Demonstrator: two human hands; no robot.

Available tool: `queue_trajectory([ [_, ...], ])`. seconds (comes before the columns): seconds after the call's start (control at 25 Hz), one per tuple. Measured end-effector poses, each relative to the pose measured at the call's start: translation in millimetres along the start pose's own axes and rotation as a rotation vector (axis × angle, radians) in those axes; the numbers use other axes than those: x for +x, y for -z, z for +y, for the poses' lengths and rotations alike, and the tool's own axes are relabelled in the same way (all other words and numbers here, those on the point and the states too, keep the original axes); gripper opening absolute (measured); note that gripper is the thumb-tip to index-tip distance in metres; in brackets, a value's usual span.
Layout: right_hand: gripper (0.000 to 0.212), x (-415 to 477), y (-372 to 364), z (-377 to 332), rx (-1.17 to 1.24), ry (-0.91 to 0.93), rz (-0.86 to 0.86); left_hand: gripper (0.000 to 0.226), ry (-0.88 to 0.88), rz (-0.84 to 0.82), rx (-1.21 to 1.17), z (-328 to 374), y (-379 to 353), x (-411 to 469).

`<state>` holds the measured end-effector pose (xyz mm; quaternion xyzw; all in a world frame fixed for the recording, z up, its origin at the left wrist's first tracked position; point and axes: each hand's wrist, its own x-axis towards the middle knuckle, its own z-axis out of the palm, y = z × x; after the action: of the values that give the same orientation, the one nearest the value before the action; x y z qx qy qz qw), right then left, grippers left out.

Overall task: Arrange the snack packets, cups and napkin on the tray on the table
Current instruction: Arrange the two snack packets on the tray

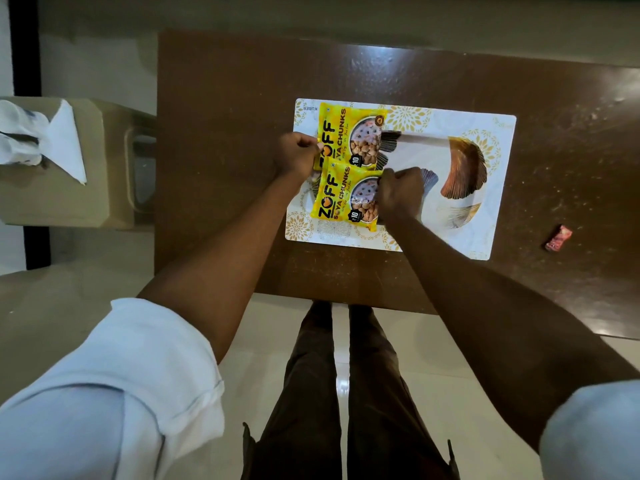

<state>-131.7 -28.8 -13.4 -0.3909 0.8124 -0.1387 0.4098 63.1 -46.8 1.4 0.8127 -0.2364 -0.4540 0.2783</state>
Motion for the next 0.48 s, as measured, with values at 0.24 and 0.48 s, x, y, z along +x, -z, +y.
queue_trajectory([
  [0.24, 0.02, -26, -21, -1, 0.064, -0.003, -0.12, 0.019, -0.043, 0.011, 0.087, 2, 2, 0],
  [0.48, 0.023, -19, -17, 0, 0.108, 0.029, -0.098, 0.018, -0.007, 0.025, 0.057, -4, 1, 0],
])
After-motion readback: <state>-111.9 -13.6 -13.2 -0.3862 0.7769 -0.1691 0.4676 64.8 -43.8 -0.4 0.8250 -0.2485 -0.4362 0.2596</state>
